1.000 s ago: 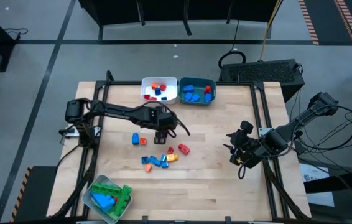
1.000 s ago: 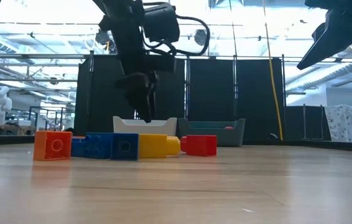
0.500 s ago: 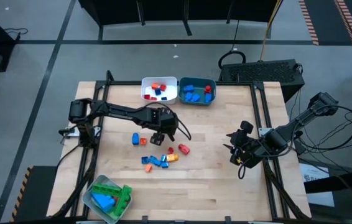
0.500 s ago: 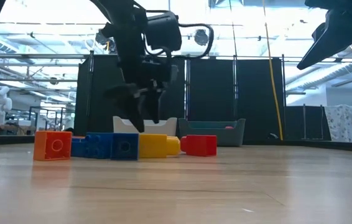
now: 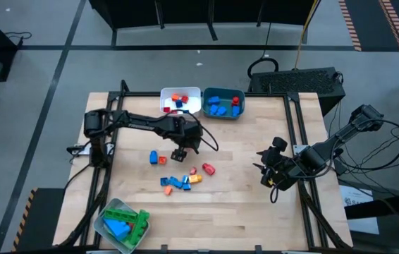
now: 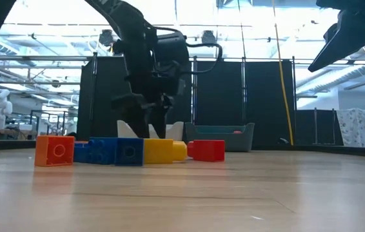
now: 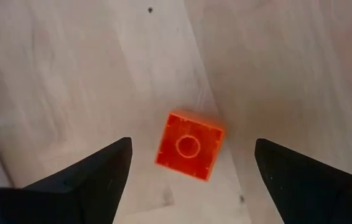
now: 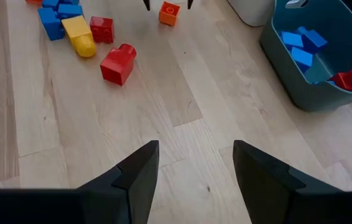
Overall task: Sort blocks by size
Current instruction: Put the orange cube 4 stud game piece into the white bin
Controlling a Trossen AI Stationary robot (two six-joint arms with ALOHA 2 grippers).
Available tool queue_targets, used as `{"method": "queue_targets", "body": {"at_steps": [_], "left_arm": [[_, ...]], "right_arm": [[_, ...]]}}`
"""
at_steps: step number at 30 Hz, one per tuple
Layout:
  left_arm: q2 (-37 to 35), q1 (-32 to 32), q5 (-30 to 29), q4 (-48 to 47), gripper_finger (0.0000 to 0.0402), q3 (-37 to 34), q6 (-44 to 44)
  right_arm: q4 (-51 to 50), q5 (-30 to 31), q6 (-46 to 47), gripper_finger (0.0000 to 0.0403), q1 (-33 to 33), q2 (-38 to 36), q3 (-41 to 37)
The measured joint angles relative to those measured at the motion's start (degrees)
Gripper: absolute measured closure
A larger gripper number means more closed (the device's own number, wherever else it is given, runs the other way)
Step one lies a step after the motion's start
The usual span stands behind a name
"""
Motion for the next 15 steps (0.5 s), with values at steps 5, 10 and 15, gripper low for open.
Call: {"method": "queue_targets", "body": {"at_steps": [5,10,15], "left_arm": [[1.0,0.35,1.02,-0.37,0.0066,-0.01,0.11],[2.76,1.09,1.14,0.0,0.0111,-0.05,0.11],[4.2,1.83,2.08,0.08,0.0174,0.23,-0.34]], "right_arm": [[-0.02,0.0,0.0,0.0211,0.0,0.0,0.0],[-0.04,0.0,0.04,0.0211,0.0,0.0,0.0],[0.03,-0.03,0.09,0.0211,0.02,0.02,0.01]]}}
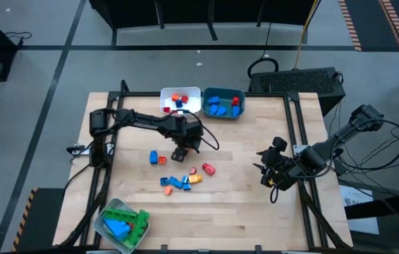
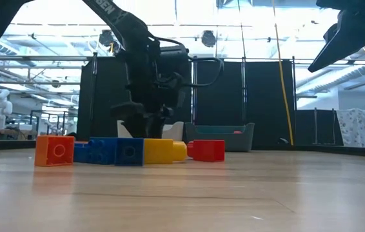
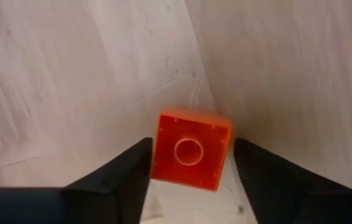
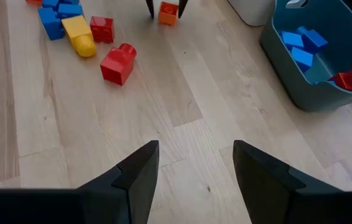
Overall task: Sort blocks by size
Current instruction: Put the orange cube 4 stud game piece into the white bin
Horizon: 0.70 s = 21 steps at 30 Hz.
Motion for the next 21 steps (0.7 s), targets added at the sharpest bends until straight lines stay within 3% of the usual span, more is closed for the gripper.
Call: {"method": "queue_targets", "body": {"at_steps": [8,14,21], "left_arm": [[-0.24,-0.13,-0.4,-0.08,0.0258,0.29,-0.51],[-0.2,0.19,-2.78,0.62,0.0258,1.55,-5.55],[-0.2,1.58,-12.43,0.39,0.0258,5.6,-13.83]], "right_arm": [[0.03,-0.01,0.31,0.0211,-0.02,-0.02,0.01],[0.01,-0.01,0.26,0.0211,-0.01,-0.01,0.01],[-0.04,-0.01,0.22,0.0211,-0.02,-0.02,0.01]]}}
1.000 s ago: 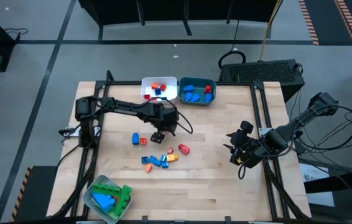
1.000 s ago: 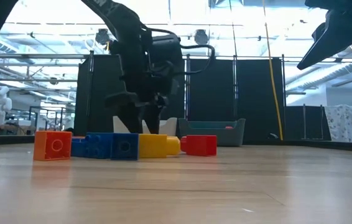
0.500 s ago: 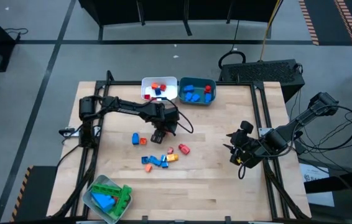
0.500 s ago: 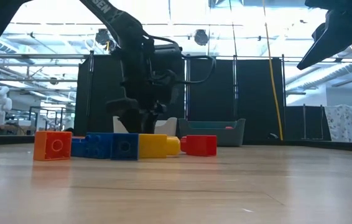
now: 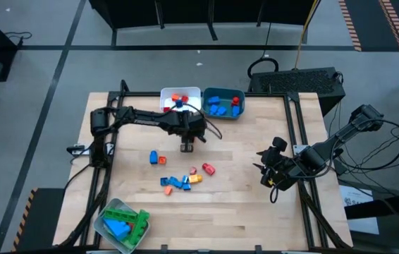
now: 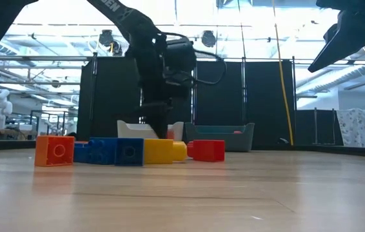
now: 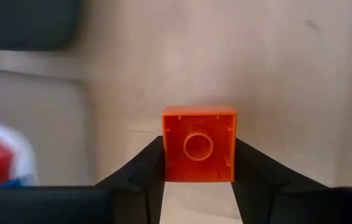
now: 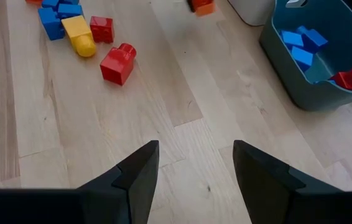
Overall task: Sort blocks by size
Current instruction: Put the orange cube 4 stud game piece into the white bin
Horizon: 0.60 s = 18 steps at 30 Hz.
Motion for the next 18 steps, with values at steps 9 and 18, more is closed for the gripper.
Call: {"method": "queue_targets", "body": {"at_steps": [9,18], "left_arm": [[-0.13,1.62,-4.5,-0.66,0.0258,10.32,-7.19],[-0.24,10.48,-15.47,-6.24,0.0258,12.8,-9.72]], "right_arm": [[-0.08,0.0,-0.02,0.0211,0.0,0.0,0.0],[-0.12,0.02,-0.04,0.0211,0.02,0.0,0.0]]}}
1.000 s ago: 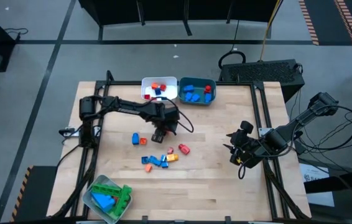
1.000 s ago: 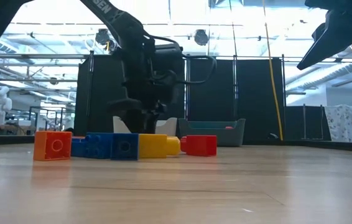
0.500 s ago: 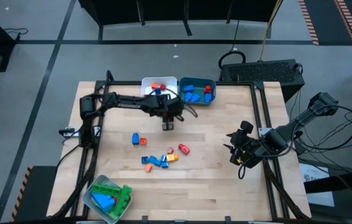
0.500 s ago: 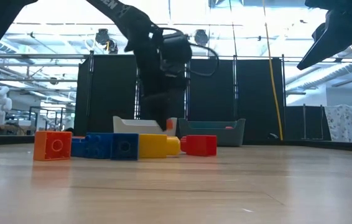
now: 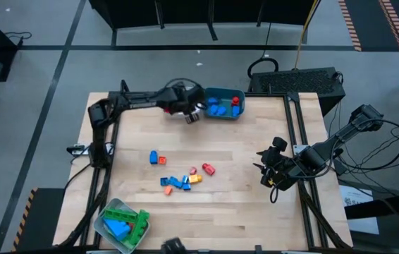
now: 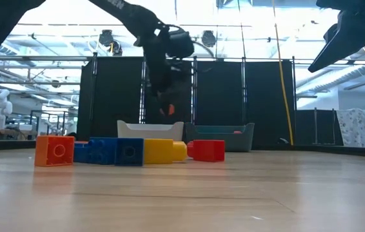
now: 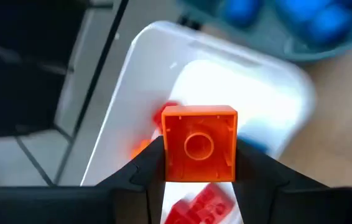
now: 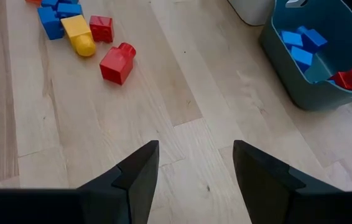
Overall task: Sort blocks by size
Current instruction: Put the orange cube 4 stud game piece into the white bin
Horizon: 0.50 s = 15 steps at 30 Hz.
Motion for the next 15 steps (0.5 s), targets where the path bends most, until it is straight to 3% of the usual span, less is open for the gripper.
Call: {"method": "queue_targets", "body": {"at_steps": [5,8,15], "left_arm": [[0.04,5.06,4.78,-0.58,0.0257,-0.44,-4.32],[0.04,6.17,9.55,-0.82,0.0236,-0.42,-6.61],[0.52,5.88,5.45,-1.83,0.0157,-0.44,-2.3]], "right_arm": [[0.0,-0.02,-0.08,0.0211,-0.02,0.0,0.0],[0.0,0.0,-0.24,0.0211,-0.02,0.0,0.0],[0.02,0.0,-0.24,0.0211,-0.02,0.0,0.0]]}}
